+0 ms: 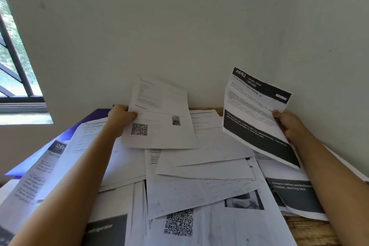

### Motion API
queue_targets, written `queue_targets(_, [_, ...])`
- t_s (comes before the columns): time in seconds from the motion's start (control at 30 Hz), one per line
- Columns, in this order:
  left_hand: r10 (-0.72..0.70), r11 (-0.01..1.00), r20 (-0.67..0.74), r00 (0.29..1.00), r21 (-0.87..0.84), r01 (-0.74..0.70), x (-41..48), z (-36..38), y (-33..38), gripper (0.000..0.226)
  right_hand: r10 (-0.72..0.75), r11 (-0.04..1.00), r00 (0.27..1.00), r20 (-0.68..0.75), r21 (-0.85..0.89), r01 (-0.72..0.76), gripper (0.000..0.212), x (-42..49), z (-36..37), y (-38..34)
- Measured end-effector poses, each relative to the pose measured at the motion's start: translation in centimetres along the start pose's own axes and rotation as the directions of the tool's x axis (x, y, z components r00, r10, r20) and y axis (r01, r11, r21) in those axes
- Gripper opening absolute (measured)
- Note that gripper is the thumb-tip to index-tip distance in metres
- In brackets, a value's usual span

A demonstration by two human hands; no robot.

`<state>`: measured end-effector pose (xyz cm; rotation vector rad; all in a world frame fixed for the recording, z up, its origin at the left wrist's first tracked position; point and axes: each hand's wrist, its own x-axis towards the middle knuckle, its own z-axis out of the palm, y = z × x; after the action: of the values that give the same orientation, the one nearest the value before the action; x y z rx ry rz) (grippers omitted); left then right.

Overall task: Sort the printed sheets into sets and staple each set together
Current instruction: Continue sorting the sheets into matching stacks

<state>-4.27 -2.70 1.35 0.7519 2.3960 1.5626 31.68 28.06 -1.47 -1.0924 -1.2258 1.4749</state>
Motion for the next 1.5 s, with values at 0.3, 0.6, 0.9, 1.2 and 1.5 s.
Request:
queue_targets(0.3, [0.02, 1.0, 0.175, 0.984, -0.02, -0.016, -2.0, 2.2, 1.3, 0.024, -0.096, 0.991, 0.995, 0.035, -0.09, 0.099, 0.013, -0.3, 1.3, -0.3])
queue_targets(0.6, [0.127, 0.938, 0.307, 0.943, 0.271, -0.215, -4.9, 6.8, 2.8, 0.017, -0.259, 0.823, 0.957, 0.133, -0.489, 0.291, 0.026, -1.2, 1.1, -0.5])
queue_targets(0.9, [0.073, 0.933, 0.373, 0.925, 0.302, -0.196, -4.7, 7.7, 2.4, 0.029, -0.284, 0.559, 0.935, 0.212, -0.755, 0.342, 0.031, 0.3, -0.3, -2.0])
queue_targets(1.2, [0.077, 0.927, 0.411, 0.908, 0.305, -0.217, -4.9, 8.2, 2.8, 0.03, -0.44, 0.307, 0.841, 0.314, -0.828, 0.47, 0.036, -3.2, 5.7, -3.0])
queue_targets(1.5, [0.025, 0.981, 0.444, 0.895, -0.184, 0.064, -5.3, 8.0, 3.2, 0.038, -0.057, 0.586, 0.796, 0.603, -0.625, 0.516, 0.069, -15.9, 17.9, -0.1])
